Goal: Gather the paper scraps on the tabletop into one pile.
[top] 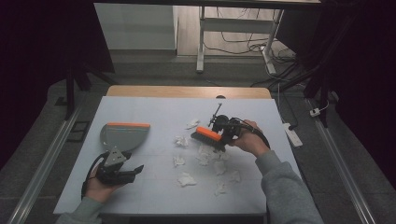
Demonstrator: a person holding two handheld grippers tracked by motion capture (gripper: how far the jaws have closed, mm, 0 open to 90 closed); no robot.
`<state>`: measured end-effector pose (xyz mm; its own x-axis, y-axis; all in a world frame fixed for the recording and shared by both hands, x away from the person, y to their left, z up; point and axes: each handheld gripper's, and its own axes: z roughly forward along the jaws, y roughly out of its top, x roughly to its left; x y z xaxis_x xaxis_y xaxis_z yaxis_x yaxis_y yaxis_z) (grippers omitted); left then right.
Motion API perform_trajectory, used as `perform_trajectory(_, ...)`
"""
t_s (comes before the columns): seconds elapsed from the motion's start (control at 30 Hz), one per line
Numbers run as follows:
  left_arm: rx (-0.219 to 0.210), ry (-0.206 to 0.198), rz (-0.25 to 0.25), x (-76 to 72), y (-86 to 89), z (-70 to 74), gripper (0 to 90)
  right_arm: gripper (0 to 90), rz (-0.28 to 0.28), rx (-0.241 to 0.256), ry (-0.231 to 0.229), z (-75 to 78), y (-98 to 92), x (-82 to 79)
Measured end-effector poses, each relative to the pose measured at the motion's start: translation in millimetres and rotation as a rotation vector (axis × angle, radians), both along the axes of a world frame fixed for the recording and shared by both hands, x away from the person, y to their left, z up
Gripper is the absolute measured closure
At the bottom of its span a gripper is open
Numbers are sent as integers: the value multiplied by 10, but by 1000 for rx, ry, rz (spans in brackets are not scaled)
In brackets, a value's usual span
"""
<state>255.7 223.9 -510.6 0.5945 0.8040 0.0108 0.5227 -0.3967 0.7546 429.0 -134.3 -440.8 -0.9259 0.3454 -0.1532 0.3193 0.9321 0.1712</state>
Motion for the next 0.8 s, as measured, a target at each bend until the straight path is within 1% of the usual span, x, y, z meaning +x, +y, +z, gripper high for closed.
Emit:
perform_trajectory(0.03, 1, 0, 1, 1, -2, 0, 326, 704, 6, 2, -11, 26, 8, -29)
perform_trajectory(0.1, 1, -1, 2, 4, -5, 2, 326, 704, -5, 10, -41, 93, 16, -44)
perform_trajectory(0.13, 1, -1, 2, 3, -6, 3, 325, 704, -24, 28, -51, 123, 14, -29)
perform_trajectory(0.17, 0, -3, 1, 1, -8, 5, 326, 704, -35, 37, -59, 146, 6, -1)
perform_trajectory(0.2, 0, -3, 1, -1, -9, 6, 326, 704, -56, 54, -76, 174, -11, 60)
perform_trajectory(0.27, -1, -3, 1, -2, -4, 7, 326, 704, -87, 64, -96, 198, -26, 184)
perform_trajectory(0.37, -7, 1, 5, 8, 11, 0, 326, 704, -127, 51, -131, 193, 2, 368)
perform_trajectory(0.4, -9, 1, 4, 10, 15, 0, 325, 704, -142, 48, -136, 187, 21, 422)
perform_trajectory(0.5, -11, 1, -3, 9, 16, 1, 326, 704, -150, 44, -156, 156, 90, 583)
perform_trajectory(0.6, -10, 1, -9, 7, 3, -9, 325, 704, -166, 30, -171, 102, 191, 694)
perform_trajectory(0.7, -4, 10, -24, 8, -30, -31, 325, 704, -145, -4, -181, 46, 287, 773)
perform_trajectory(0.8, -2, 6, -32, 1, -50, -28, 324, 704, -137, -23, -196, 21, 369, 824)
